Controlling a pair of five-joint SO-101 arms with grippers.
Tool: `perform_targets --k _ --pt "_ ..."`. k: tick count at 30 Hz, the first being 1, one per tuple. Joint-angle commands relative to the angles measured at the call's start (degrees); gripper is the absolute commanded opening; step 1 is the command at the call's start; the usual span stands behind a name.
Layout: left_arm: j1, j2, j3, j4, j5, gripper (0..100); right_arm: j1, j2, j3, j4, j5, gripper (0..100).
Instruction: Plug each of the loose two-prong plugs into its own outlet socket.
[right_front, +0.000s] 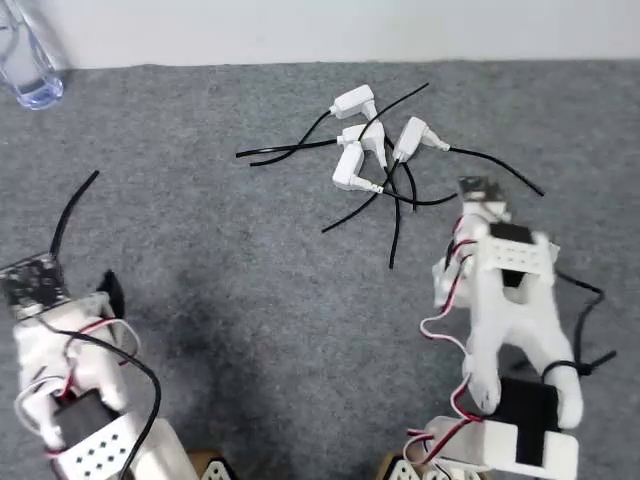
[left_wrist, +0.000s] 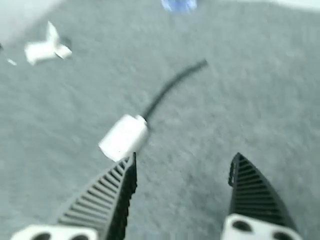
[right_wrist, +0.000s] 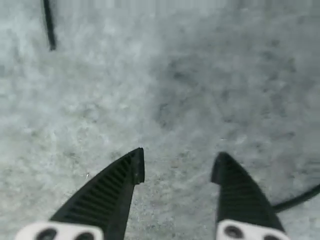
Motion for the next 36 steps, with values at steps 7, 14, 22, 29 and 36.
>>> perform_targets --k 7,14,22,29,36 --pt "-1.5 4.7 -22.5 0.6 -4.6 28 -0.6 -3.5 4.7 -7.9 1.5 27.0" --pt "-3.2 32.7 -43.4 4.6 -18.8 28 -0.9 -2.9 5.2 -10.1 1.5 27.0" --pt "-3.9 67.5 -73.4 26.5 -42.2 28 -0.9 -3.0 7.6 -14.2 1.7 27.0" --pt "-6.9 89.1 -82.2 24.7 -44.2 28 -0.9 -2.9 7.6 -14.4 1.7 27.0" --pt "-8.0 100.4 -84.8 24.7 -48.8 28 -1.0 -2.9 7.6 -14.5 1.7 27.0"
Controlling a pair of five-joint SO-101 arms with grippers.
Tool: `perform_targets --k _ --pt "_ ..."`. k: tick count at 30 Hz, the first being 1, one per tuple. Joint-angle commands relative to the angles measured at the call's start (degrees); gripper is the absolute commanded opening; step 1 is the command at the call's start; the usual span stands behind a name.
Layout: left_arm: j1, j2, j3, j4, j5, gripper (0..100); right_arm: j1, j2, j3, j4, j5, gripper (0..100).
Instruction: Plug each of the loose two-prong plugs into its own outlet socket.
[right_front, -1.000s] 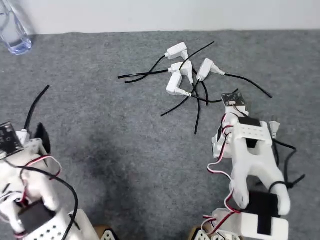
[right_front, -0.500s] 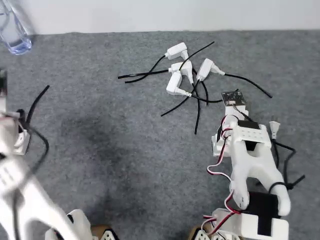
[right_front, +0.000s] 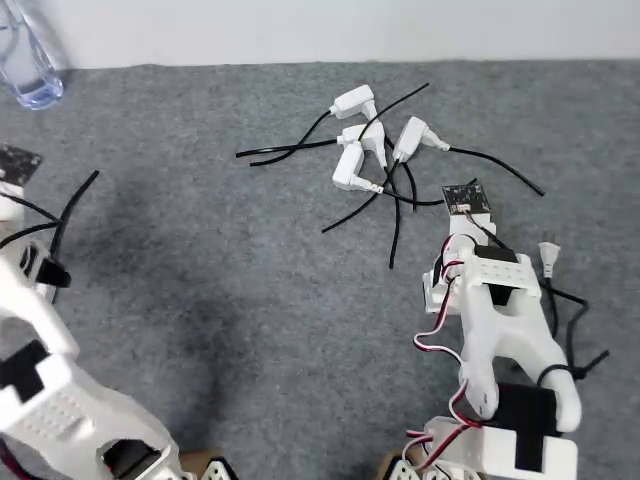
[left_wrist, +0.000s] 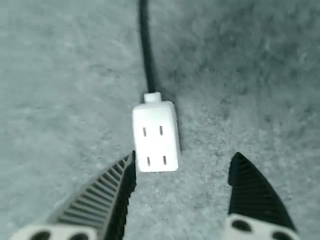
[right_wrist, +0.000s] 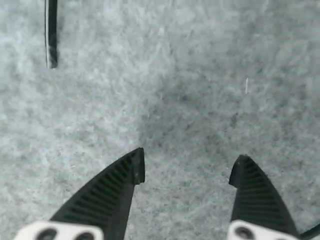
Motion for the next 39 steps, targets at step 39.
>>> perform_targets --k 39 --pt "0.3 15.6 -3.4 -9.4 8.8 7 -1.8 -1.8 -0.3 -0.7 0.9 27.0"
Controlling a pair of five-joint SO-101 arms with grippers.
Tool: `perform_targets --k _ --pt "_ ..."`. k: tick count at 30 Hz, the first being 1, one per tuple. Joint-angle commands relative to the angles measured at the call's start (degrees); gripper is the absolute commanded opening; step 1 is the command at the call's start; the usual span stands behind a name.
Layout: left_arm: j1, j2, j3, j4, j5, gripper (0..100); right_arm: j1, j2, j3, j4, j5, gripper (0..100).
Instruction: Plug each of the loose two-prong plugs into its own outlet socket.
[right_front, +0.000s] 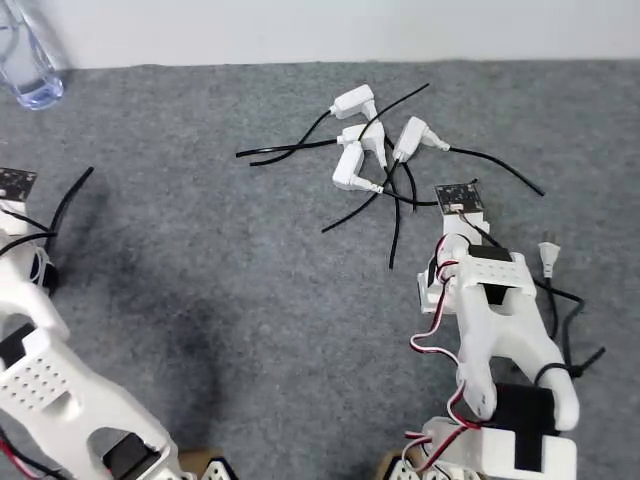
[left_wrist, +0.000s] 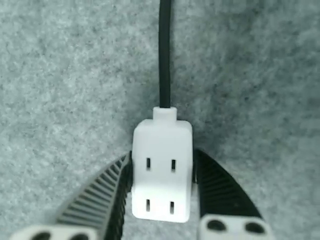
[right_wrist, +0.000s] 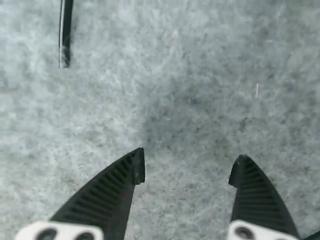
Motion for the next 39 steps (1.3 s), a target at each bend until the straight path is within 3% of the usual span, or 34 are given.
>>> perform_targets --k 1,9,16,22,26,31,35,39 --pt "1.6 -1.7 -2.9 6.0 0.7 6 -0.2 -1.8 -0.3 -0.7 0.9 27.0" --pt "8.9 -10.5 -9.9 26.8 0.5 1 2.6 -2.4 -0.8 -0.7 0.6 27.0" --pt "22.3 -19.2 -11.1 39.7 0.5 1 8.8 -2.4 -2.9 -0.8 0.0 27.0" --pt "37.1 -28.8 -2.9 39.5 0.5 1 14.9 -2.4 -5.2 -0.8 -6.1 27.0" --pt "49.1 -37.0 5.8 39.5 -3.2 1 18.8 -2.4 -5.9 -2.3 -9.0 27.0" --pt "64.3 -47.4 13.9 38.9 -3.8 1 20.6 -2.4 -5.7 -4.2 -9.6 27.0" --pt "73.7 -51.9 22.9 31.3 -3.8 1 20.6 -2.4 -5.7 -4.9 -9.6 27.0" --pt "77.9 -52.1 32.8 18.5 -3.8 1 21.3 -2.3 -5.7 -4.9 -9.6 27.0"
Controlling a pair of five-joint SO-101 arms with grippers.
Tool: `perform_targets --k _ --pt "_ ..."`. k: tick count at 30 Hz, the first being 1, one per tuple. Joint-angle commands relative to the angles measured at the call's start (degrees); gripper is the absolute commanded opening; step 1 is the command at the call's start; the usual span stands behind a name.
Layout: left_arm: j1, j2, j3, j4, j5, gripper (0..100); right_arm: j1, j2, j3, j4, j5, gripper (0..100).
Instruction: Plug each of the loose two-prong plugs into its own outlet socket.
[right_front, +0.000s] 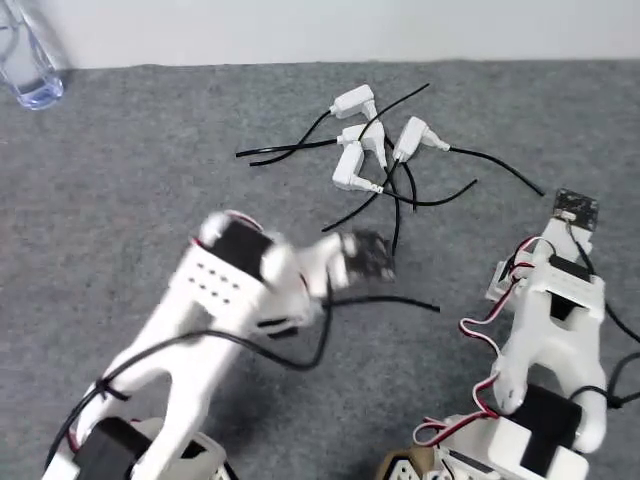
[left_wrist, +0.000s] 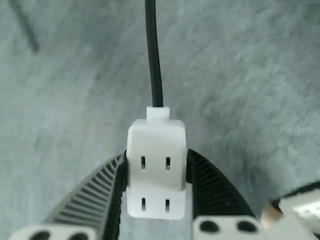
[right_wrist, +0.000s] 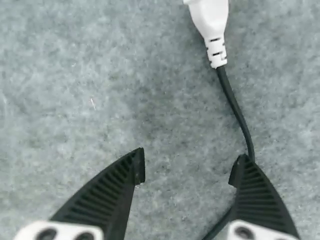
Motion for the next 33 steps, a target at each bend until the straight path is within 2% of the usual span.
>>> perform_targets --k 1,7,12,21,25,28,33 --pt "5.1 -2.4 8.9 -14.3 -0.4 1 1.9 -2.3 -3.1 -1.1 -0.5 27.0" --pt "8.3 -2.5 12.7 -22.3 -0.5 1 2.2 -2.3 -3.1 -1.1 -0.5 27.0" --pt "8.4 -2.4 15.5 -25.4 -5.9 1 2.1 -2.3 -3.1 -1.1 -0.5 27.0" --pt "8.5 -2.4 23.1 -35.2 -6.0 2 1.8 -2.3 -3.3 -1.2 -0.5 27.0" --pt "8.1 -2.4 23.6 -37.5 -3.1 13 1.8 -2.3 -3.1 -1.1 -0.5 27.0" --pt "8.4 -2.4 23.5 -37.5 -4.5 23 1.8 -2.3 -3.1 -1.1 -0.5 27.0" --pt "8.4 -2.4 23.4 -37.5 -4.9 26 1.8 -2.3 -3.1 -1.1 -0.4 27.0"
